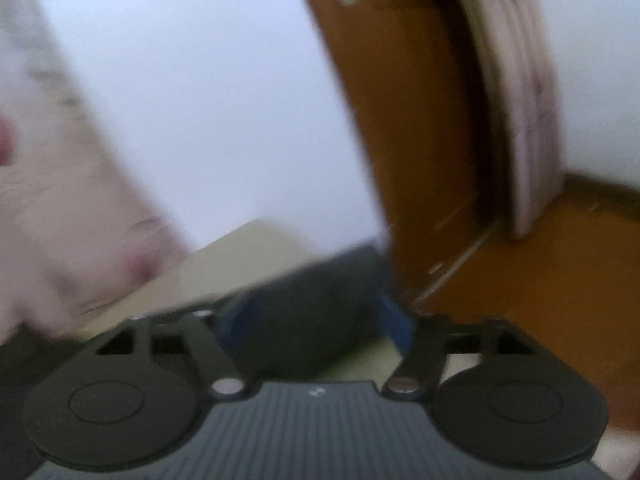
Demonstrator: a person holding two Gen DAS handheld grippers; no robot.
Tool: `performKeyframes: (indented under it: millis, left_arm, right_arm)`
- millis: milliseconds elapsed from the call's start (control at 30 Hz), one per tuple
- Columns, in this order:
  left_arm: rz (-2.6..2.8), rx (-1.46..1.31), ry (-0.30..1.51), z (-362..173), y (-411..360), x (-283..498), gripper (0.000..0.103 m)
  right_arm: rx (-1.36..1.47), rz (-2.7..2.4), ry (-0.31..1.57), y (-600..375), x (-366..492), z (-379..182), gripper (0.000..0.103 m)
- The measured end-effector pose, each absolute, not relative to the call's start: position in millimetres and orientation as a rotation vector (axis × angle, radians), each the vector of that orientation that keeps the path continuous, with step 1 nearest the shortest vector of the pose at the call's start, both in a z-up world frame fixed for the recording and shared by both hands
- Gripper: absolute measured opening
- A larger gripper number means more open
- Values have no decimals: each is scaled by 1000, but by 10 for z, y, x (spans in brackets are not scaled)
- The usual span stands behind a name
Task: Fold large clothes
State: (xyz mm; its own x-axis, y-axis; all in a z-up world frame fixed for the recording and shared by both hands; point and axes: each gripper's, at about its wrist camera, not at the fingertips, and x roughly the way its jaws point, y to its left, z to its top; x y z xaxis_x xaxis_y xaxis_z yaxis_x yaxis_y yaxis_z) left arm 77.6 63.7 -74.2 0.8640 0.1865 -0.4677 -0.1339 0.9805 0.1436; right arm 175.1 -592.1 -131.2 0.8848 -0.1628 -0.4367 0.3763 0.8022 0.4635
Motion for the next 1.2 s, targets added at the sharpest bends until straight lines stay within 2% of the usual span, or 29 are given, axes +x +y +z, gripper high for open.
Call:
performKeyframes:
  millis: [167, 267, 400, 467, 500, 767, 867, 967, 1000, 1033, 1067, 1100, 1133, 1167, 1200]
  left_arm:
    - [182, 74, 457, -739, 689, 669, 103]
    - [191, 62, 452, -746, 762, 583, 103]
    - [219, 86, 424, -750, 905, 335, 103]
    - [255, 99, 402, -752, 1028, 182, 103]
    - [277, 99, 403, -752, 1104, 128, 103]
    - [309, 6, 537, -883, 1657, -93, 103]
    - [324, 25, 559, -988, 1681, -54, 103]
    - [294, -54, 631, -1114, 1782, 54, 103]
    - [273, -90, 662, -1163, 1816, 92, 103]
    - [250, -121, 686, -1214, 1835, 116, 96]
    - [208, -152, 698, -1259, 1845, 120, 75]
    - [156, -178, 706, -1294, 1845, 108, 60]
    - [125, -182, 699, -1297, 1823, 91, 41]
    - [113, -172, 689, -1275, 1789, 60, 28]
    - [104, -160, 681, -1259, 1762, 30, 24]
  right_arm:
    - [485, -35, 500, -5076, 1055, -1499, 80]
    - [441, 29, 613, -4704, 873, -1612, 80]
    - [418, 31, 675, -4455, 650, -1693, 80]
    - [429, 42, 671, -4396, 584, -1695, 83]
    - [432, 37, 675, -4338, 526, -1689, 89]
    - [501, 119, 701, -4074, 449, -1851, 92]
    - [494, 126, 687, -4030, 463, -1869, 86]
    - [498, 89, 681, -4060, 409, -1887, 66]
    - [501, 81, 677, -4090, 369, -1898, 52]
    - [521, 82, 670, -4129, 352, -1910, 40]
    - [546, 93, 657, -4172, 301, -1917, 34]
    - [551, 106, 645, -4180, 276, -1908, 23]
    - [534, 108, 640, -4152, 263, -1880, 20]
    - [511, 106, 637, -4109, 260, -1845, 18]
    - [488, 104, 632, -4064, 250, -1809, 15]
